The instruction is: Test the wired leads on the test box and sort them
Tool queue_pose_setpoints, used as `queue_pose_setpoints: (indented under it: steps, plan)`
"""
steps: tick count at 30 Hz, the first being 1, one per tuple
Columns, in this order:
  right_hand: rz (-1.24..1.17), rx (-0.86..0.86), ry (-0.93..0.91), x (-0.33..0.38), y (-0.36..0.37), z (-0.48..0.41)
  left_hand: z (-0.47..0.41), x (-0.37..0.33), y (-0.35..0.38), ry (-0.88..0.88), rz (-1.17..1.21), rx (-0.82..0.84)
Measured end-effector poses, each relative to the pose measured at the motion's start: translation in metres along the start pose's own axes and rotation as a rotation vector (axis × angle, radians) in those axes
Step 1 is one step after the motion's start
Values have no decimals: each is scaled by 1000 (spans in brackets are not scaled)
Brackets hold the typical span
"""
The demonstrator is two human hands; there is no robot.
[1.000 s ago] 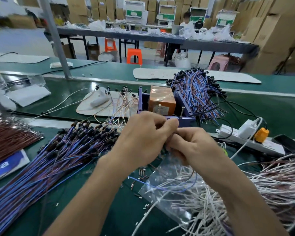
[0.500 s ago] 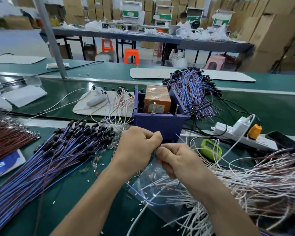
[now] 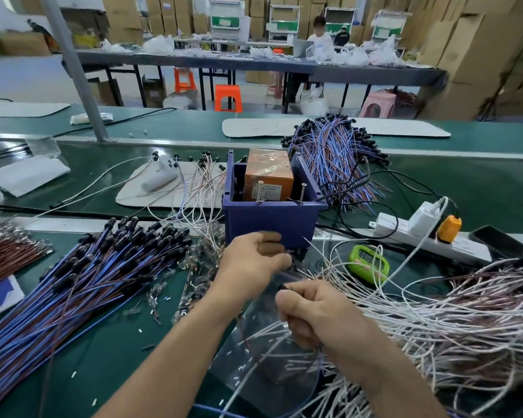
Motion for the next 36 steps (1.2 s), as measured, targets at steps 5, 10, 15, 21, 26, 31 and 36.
queue_pose_setpoints:
  steps: [5, 10, 15, 21, 26, 31, 36]
  plan:
    - [-37, -14, -35, 1, -4, 2, 8, 11, -21, 35, -63, -9]
    - [229, 9, -44, 16, 11, -1, 30, 7, -68, -58, -614, -211]
    - [596, -48, -62, 39, 24, -25, 41, 4, -80, -159, -925, -242]
    - [669, -277, -62, 19, 14, -41, 35, 18, -83, -125, -909, -234]
    - [587, -349, -74, 8, 3, -39, 33, 20, -85, -33, -862, -319]
    - [505, -418, -54, 6, -9, -38, 56, -1, -91, 81, -844, -594]
    - [562, -376, -144, 14, -2, -39, 60, -7, -69, 234, -415, -329]
Point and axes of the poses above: each hand's wrist, its own z-axis away from the middle knuckle, its own y-axis out of the palm, x = y × z, the point moved 7 cm from there along -z, towards the middle knuckle, and after that the axes turned 9 degrees about x, right-handed, at the moved point
